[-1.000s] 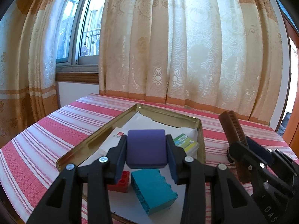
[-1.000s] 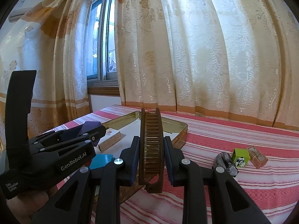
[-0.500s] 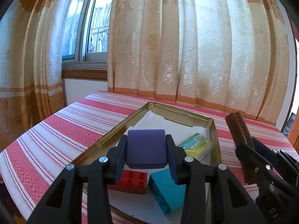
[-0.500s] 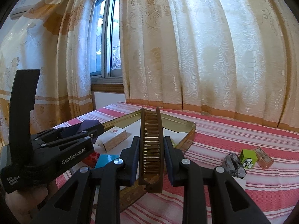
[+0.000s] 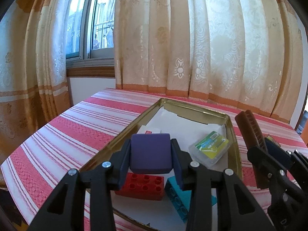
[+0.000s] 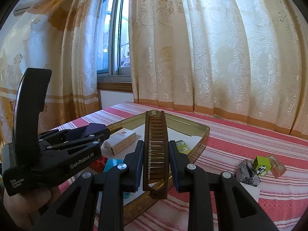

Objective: Organize rigid objects
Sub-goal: 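Lower the purple block into the tray with the left tool while the right tool lowers the comb, then open both tools and move them back toward the remaining objects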

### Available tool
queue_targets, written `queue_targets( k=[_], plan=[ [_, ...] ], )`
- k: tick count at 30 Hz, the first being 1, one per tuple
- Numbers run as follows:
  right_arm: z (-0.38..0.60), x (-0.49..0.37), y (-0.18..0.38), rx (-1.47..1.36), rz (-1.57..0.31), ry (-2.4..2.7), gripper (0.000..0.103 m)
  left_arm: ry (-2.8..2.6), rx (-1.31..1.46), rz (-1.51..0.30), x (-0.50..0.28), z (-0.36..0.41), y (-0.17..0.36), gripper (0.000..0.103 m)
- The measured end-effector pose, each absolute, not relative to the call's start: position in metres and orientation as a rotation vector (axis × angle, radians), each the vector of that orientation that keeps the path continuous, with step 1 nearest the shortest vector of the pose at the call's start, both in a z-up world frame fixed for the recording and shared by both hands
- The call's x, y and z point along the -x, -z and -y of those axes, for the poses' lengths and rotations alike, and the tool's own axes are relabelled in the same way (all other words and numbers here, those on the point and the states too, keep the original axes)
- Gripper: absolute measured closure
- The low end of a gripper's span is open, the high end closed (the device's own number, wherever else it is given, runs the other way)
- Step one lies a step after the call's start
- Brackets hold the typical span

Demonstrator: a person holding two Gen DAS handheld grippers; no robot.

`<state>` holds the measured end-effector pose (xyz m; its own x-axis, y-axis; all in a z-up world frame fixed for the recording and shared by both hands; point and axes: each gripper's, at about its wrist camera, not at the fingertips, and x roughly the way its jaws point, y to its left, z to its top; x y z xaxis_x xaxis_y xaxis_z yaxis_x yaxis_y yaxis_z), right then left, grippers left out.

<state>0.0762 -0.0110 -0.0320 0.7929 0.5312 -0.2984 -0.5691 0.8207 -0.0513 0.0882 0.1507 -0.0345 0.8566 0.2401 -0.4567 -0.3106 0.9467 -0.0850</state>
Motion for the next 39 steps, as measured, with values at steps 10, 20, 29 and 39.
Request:
queue_targets(
  k=[10, 20, 29, 39],
  plan=[
    [0.004, -0.084, 0.033, 0.137, -0.306, -0.607, 0.075, -0.279, 0.143, -0.512, -0.099, -0.155, 0.039, 0.064],
    [-0.004, -0.101, 0.035, 0.129, -0.354, -0.617, 0.075, -0.259, 0.120, -0.577, -0.115, -0.159, 0.040, 0.064],
    [-0.019, -0.132, 0.037, 0.108, -0.430, -0.616, 0.075, -0.276, 0.053, -0.618, -0.133, -0.158, 0.040, 0.064],
    [0.012, -0.136, 0.035, 0.013, -0.461, -0.588, 0.028, -0.362, -0.025, -0.552, -0.116, -0.140, 0.027, 0.019]
  ],
)
